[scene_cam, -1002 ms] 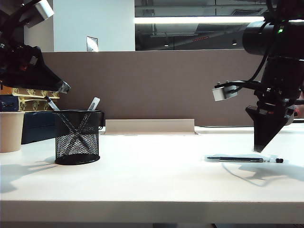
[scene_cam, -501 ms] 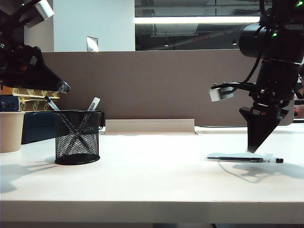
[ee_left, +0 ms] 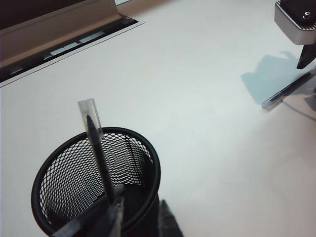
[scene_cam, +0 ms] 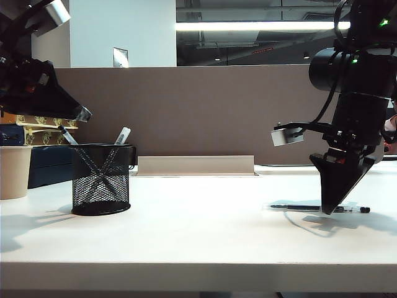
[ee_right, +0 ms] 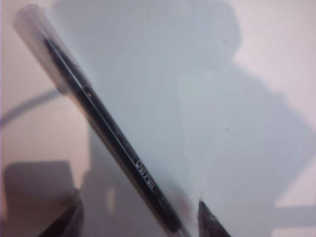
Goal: Pick up one pen and put it in the pen container.
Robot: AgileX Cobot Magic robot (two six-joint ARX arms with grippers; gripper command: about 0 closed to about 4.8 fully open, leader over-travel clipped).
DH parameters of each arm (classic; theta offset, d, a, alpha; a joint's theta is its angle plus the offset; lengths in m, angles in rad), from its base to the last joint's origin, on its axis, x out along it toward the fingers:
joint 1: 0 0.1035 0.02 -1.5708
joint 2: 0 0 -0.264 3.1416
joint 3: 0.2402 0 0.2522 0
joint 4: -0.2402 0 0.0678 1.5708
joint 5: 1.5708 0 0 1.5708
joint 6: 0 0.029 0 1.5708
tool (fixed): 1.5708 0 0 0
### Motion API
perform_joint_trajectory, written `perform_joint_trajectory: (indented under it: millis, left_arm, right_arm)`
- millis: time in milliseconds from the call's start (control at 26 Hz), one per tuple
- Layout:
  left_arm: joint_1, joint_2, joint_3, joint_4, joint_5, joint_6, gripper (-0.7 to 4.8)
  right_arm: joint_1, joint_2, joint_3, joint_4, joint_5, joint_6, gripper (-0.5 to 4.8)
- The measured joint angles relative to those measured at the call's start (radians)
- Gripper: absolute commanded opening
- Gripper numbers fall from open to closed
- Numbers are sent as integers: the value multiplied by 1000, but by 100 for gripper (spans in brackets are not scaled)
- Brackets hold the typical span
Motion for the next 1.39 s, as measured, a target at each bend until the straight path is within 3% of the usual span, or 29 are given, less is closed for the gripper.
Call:
perform_joint_trajectory:
  millis: [578,1387]
  left_arm:
    - [0,0,0,0,0,0,94]
    - [0,0,0,0,0,0,94]
  right_arm:
    - [-106,0,0,38,-129,111,292]
    - [-105,14,2,-11,-156,156,292]
